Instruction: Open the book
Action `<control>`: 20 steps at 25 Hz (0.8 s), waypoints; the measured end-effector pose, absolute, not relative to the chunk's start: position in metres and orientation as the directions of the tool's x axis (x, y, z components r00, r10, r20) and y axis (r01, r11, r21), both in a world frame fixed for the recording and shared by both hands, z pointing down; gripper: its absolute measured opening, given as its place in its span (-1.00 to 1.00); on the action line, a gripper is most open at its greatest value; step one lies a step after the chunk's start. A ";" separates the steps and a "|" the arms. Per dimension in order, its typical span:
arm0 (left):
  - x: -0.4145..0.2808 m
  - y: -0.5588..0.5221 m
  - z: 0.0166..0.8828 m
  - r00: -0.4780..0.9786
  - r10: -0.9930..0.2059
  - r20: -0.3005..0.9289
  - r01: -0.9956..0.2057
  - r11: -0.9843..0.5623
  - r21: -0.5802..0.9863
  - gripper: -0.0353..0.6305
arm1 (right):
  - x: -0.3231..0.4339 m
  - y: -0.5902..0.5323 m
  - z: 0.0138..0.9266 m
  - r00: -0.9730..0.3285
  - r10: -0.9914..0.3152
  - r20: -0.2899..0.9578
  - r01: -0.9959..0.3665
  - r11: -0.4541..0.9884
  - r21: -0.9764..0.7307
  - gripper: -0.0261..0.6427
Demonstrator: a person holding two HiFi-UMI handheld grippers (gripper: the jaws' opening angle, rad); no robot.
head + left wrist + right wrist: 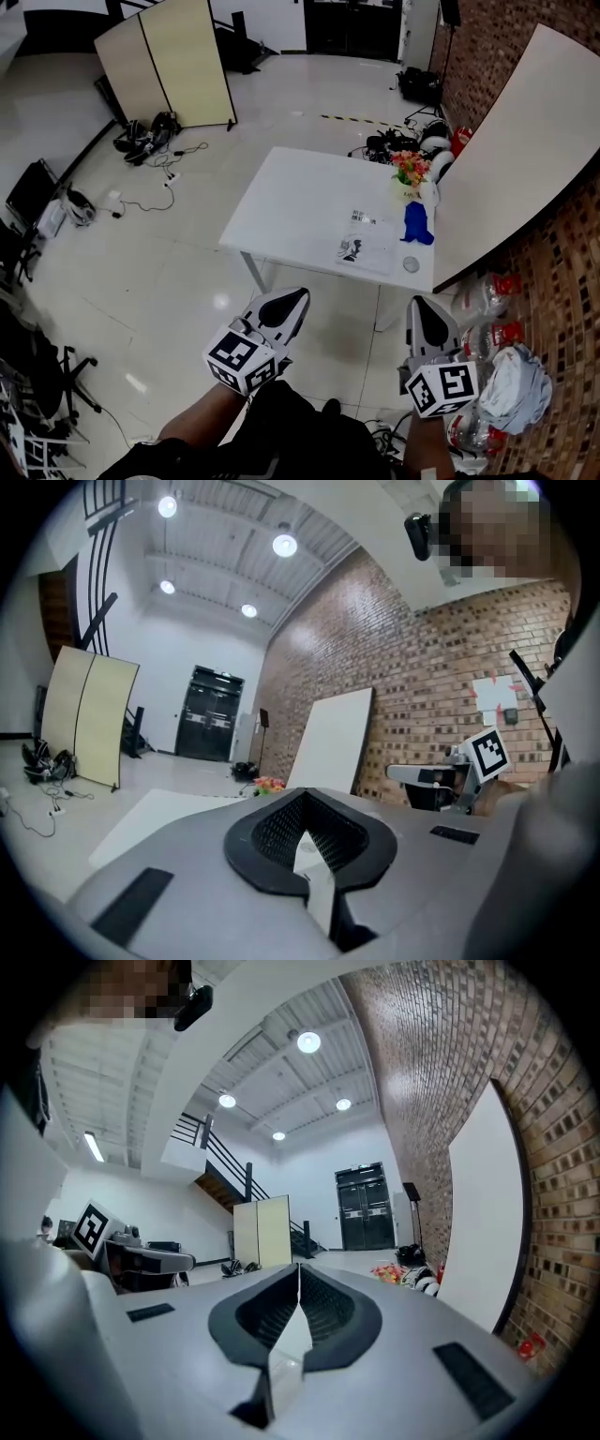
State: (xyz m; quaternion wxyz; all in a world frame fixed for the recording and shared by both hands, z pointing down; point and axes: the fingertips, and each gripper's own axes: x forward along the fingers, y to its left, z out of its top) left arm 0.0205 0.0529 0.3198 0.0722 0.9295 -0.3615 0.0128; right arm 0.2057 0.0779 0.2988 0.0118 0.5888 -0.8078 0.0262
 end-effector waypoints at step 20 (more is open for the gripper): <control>0.040 -0.186 0.343 0.799 -0.595 0.085 -0.601 -0.793 0.098 -0.91 | 0.222 -0.144 0.336 -0.182 -0.974 0.139 -0.983 0.175 -0.061 -0.92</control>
